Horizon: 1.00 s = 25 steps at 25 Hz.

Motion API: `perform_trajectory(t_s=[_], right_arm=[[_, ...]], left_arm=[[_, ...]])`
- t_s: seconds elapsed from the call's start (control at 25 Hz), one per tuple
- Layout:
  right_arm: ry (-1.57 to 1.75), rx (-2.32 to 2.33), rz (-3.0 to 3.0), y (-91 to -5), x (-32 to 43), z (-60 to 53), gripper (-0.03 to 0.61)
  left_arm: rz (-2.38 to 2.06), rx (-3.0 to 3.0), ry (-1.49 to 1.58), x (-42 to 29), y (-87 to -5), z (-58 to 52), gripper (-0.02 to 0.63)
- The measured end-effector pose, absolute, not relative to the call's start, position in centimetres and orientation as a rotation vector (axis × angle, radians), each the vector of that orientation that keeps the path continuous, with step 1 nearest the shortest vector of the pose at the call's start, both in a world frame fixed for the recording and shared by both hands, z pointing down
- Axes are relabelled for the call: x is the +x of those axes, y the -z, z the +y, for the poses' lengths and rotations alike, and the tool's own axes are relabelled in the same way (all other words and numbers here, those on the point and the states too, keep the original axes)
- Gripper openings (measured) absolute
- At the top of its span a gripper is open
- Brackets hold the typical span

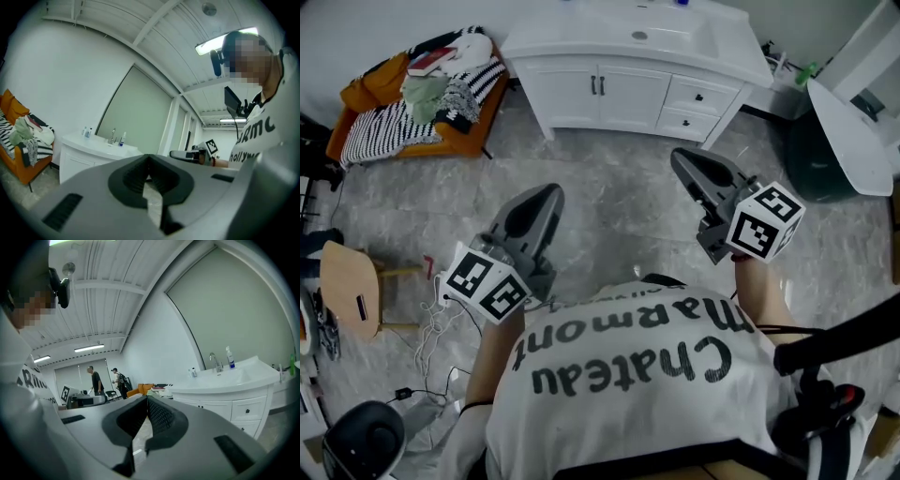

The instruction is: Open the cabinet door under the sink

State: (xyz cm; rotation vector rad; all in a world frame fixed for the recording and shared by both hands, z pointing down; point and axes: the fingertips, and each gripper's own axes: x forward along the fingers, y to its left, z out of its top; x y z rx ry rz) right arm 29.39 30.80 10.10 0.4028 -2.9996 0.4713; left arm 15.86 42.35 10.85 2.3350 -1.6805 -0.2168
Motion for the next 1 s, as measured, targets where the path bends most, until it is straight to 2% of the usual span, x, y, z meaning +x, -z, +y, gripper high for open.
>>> perform_trajectory(t_s=[0.4,1.0], right_arm=[[-0.505,0.349,-2.964,-10.9,26.3,30.4,0.009],[-0.489,0.294,-2.922,-13.1,21.8,23.1,0.009]], left_arm=[[-1.682,2.287,0.190,13.0,-12.1,42.4,0.008],[-1.679,2.285,0.156,9.9,-13.3,34.6,0.008]])
